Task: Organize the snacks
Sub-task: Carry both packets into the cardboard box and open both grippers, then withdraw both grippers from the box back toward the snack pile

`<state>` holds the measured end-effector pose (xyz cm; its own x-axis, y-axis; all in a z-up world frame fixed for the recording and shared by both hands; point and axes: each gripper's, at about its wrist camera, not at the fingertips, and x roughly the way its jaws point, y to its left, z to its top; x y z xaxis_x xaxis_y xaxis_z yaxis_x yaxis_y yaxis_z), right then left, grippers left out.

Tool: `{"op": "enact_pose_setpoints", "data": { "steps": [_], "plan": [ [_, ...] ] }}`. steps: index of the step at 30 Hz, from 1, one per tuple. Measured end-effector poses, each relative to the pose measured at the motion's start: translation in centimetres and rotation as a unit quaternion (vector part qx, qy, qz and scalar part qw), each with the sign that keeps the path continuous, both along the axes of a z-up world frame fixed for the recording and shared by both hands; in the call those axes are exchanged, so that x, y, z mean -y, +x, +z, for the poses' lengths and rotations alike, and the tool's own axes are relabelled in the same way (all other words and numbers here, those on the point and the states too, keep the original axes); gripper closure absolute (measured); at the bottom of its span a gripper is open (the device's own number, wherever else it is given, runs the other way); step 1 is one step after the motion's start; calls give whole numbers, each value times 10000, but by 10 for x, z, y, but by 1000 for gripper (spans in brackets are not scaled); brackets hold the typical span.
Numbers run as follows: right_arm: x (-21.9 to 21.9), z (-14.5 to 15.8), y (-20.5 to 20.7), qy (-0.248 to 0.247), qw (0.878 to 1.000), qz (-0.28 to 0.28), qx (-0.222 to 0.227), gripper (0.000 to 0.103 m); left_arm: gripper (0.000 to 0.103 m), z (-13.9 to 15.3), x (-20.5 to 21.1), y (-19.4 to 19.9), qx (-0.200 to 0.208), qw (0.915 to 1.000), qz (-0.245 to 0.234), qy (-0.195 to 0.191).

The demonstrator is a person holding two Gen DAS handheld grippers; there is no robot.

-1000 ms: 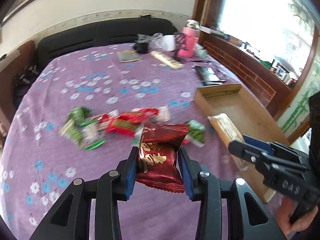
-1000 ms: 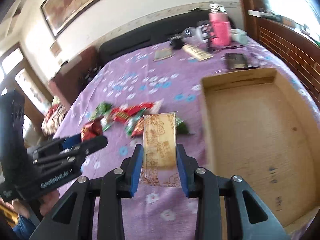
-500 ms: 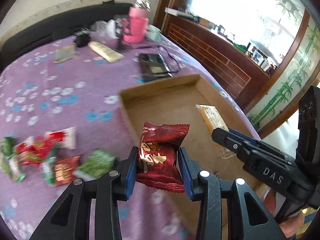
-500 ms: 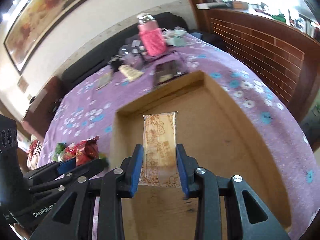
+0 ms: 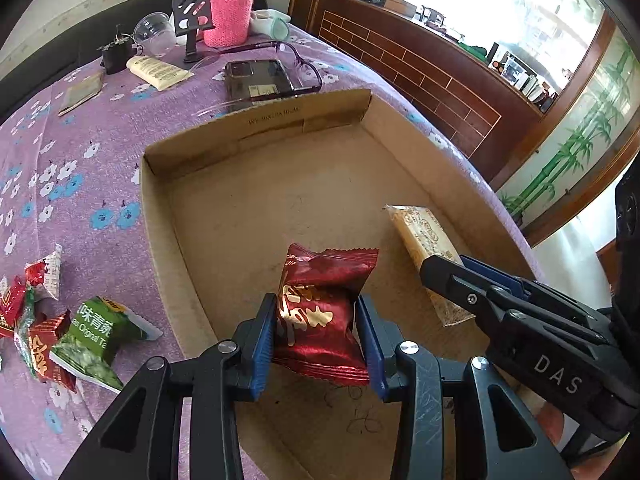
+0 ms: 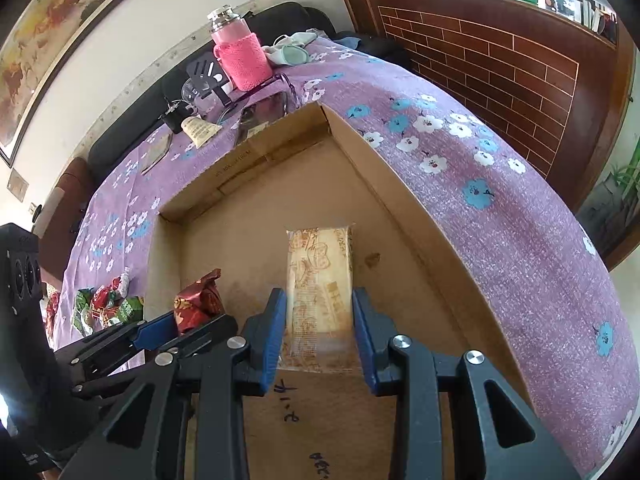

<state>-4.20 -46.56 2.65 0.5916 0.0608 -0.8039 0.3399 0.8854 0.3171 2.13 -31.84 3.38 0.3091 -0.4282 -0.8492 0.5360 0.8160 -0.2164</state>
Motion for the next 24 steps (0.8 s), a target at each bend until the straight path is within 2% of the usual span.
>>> {"op": "enact_pose_setpoints", "data": {
  "steps": [10, 15, 17, 20, 21, 23, 24],
  "plan": [
    [3, -5, 1, 81, 10000, 6, -37, 71, 62, -4, 4, -1, 153, 9998, -19, 89],
    [-1, 5, -5, 38, 9997, 94, 201, 69, 62, -1, 1, -3, 148, 9999, -2, -8],
    [-7, 17, -10, -176, 9991, 94, 370, 58, 62, 4, -1, -5, 197, 9998, -2, -79],
    [-19, 44, -25, -765, 9932, -54, 873, 48, 60, 13, -4, -10, 341, 9993, -26, -151],
    [-25, 56, -33, -1052, 9881, -137, 1114, 46, 59, 16, -6, -11, 383, 9991, -18, -167],
    [-39, 76, -47, -1573, 9756, -242, 1511, 29, 58, 22, -11, -14, 461, 9987, 11, -221],
    [-45, 85, -54, -1755, 9693, -245, 1703, 24, 58, 27, -14, -16, 498, 9984, 17, -273]
  ]
}}
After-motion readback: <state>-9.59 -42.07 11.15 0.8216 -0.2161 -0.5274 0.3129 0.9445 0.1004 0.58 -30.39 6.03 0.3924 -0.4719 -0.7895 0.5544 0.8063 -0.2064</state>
